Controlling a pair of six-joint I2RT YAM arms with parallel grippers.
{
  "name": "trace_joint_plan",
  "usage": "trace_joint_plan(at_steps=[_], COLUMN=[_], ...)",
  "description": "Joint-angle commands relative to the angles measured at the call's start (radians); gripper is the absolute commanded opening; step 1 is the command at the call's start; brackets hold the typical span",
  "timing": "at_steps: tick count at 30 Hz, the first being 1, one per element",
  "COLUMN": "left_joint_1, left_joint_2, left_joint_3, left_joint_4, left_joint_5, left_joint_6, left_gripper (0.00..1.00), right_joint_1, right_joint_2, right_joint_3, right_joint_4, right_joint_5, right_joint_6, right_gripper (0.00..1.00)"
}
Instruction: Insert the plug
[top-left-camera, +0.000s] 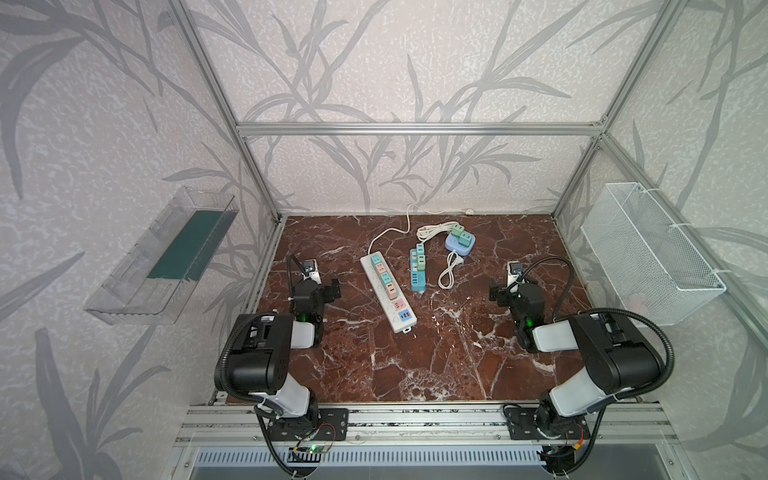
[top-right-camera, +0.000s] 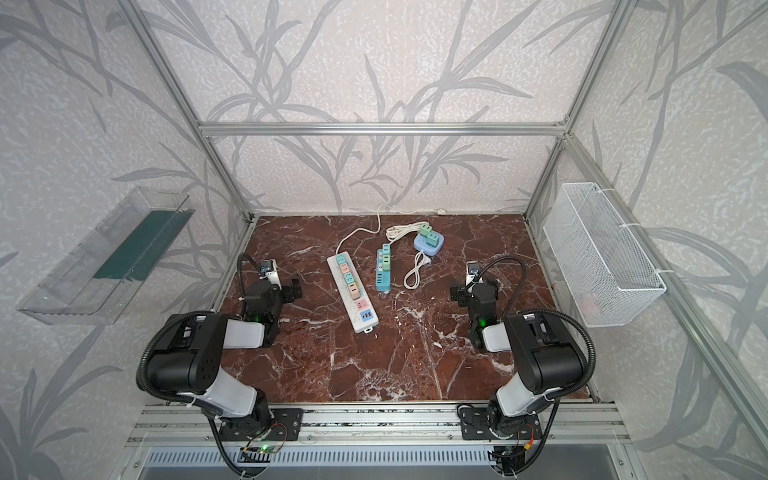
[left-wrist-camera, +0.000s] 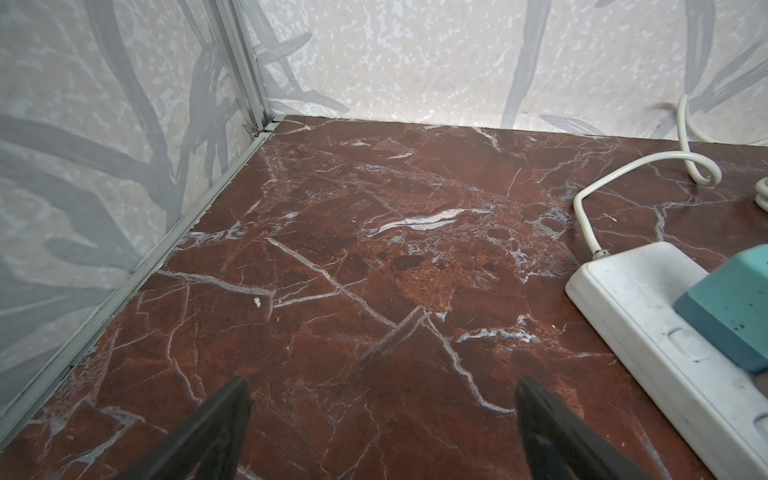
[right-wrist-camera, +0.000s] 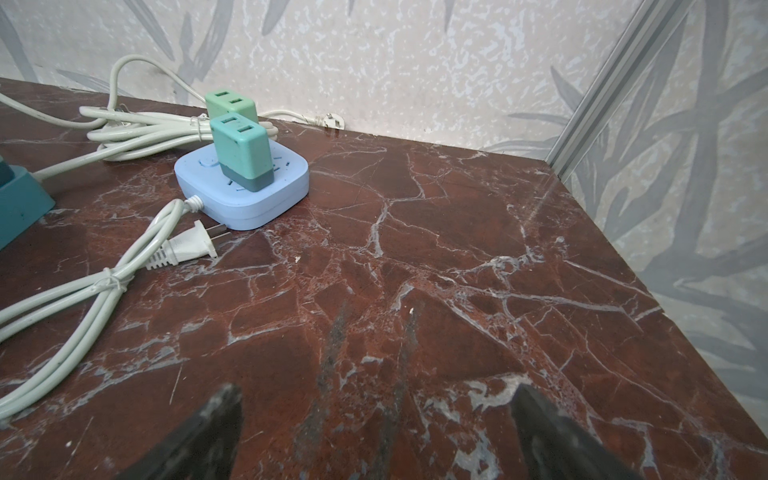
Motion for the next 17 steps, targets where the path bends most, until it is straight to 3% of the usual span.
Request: trace_joint_plan(at_steps=[1,17], left_joint_1=[0.002,0.003], left_joint_2=[-0.012,-0.013], left_joint_3=[0.0,-0.002], left_joint_4=[0.002,0.007], left_joint_5=[0.002,0.029], left_joint_6=[0.005,0.008], left_gripper=[0.99,0.99], right_joint_1=[0.001,0.001], right_joint_2=[0.001,0.001], right_joint_3=[0.001,0.002], right_joint_4=[0.029,0.027], right_joint_5=[0.018,0.016], right_joint_6=[-0.009,-0.008], right_gripper=[0.99,0.99])
